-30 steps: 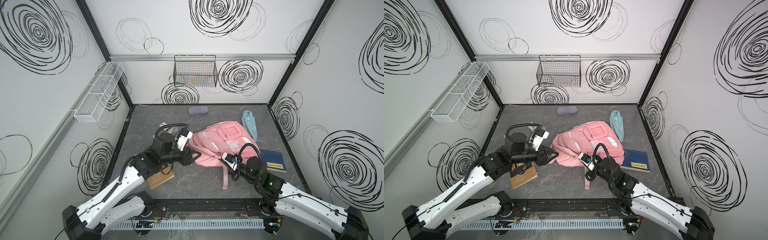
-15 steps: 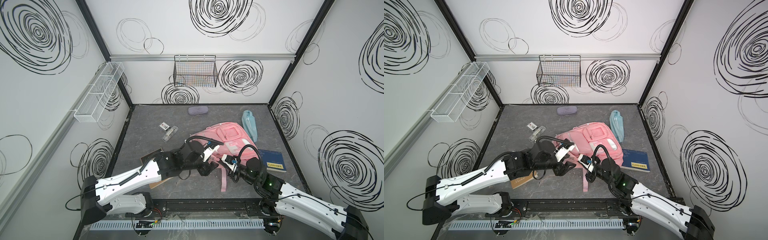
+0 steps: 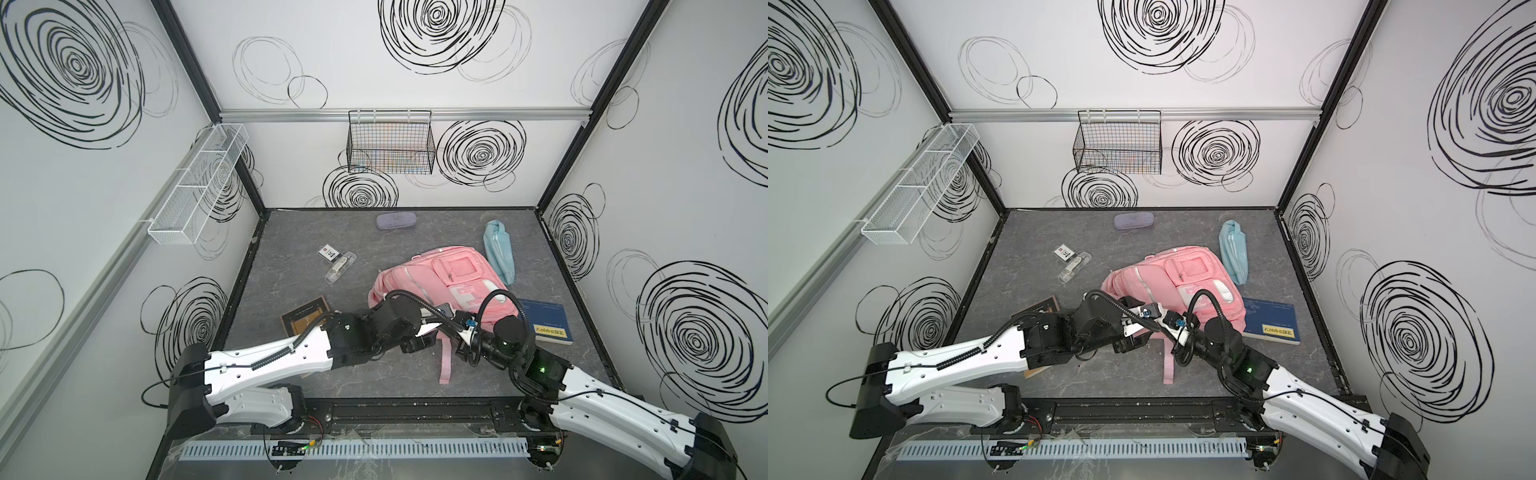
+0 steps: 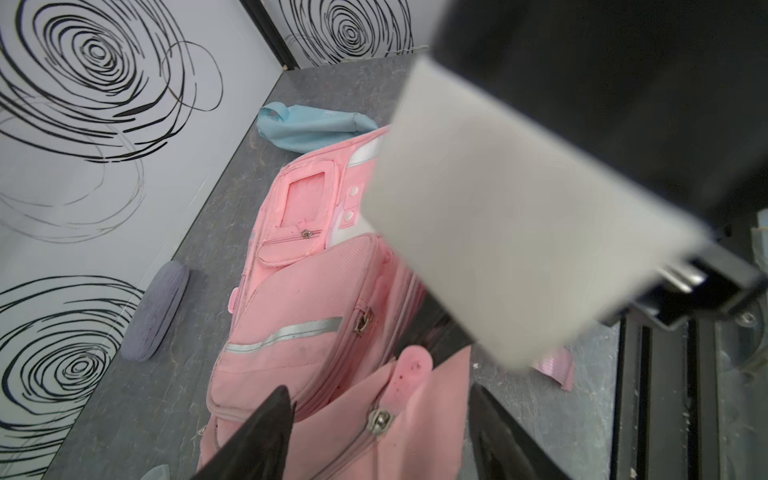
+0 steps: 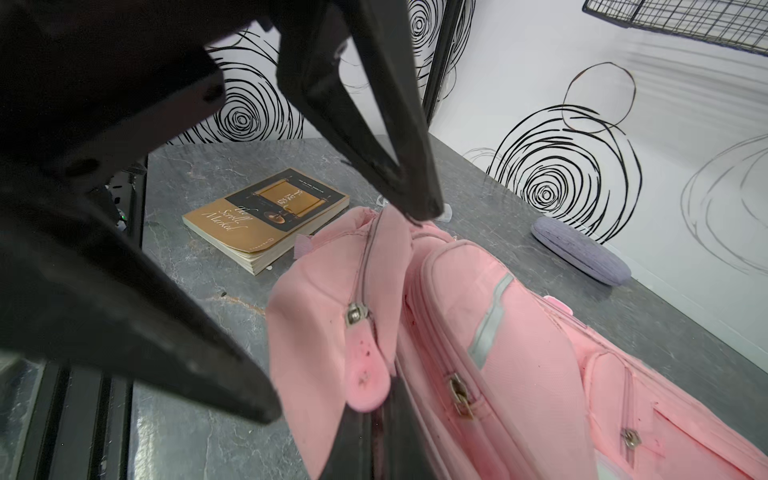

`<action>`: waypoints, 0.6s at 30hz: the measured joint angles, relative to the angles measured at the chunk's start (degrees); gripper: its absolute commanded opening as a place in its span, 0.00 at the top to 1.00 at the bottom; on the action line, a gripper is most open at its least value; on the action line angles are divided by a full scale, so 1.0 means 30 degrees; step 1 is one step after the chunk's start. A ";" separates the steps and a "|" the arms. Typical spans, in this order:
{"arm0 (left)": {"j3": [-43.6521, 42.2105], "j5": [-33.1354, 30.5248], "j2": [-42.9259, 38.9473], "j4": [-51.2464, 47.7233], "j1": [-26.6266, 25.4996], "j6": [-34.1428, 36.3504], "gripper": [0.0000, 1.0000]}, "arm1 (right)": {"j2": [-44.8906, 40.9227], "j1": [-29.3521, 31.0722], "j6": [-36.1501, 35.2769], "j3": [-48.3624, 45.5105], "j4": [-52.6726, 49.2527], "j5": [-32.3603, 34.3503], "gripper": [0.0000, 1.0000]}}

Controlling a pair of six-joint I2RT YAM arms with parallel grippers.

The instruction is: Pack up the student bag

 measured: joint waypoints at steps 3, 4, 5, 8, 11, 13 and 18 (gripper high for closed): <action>0.0204 0.0503 0.0364 -0.0131 0.0342 0.0772 0.31 | -0.0015 0.0000 0.0036 -0.0007 -0.0066 -0.0138 1.00; 0.0393 0.0546 0.0539 -0.0189 0.0452 0.1013 0.32 | -0.0015 0.0000 0.0044 -0.0007 -0.0102 -0.0175 1.00; 0.0539 0.0576 0.0692 -0.0182 0.0546 0.1231 0.34 | -0.0022 0.0000 0.0058 -0.0007 -0.0117 -0.0211 1.00; 0.0852 0.0554 0.1071 -0.0138 0.0721 0.1727 0.42 | -0.0051 -0.0007 0.0131 -0.0051 -0.0211 -0.0342 1.00; 0.1042 0.0641 0.1392 -0.0044 0.0874 0.2062 0.51 | -0.0153 -0.0022 0.0262 -0.0146 -0.0342 -0.0452 1.00; 0.1086 0.0794 0.1566 0.0015 0.1005 0.2164 0.49 | -0.0219 -0.0058 0.0262 -0.0168 -0.0517 -0.0583 1.00; 0.1056 0.2040 0.1588 -0.0066 0.1377 0.2229 0.40 | -0.0321 -0.0401 0.0240 -0.0189 -0.0743 -0.1005 1.00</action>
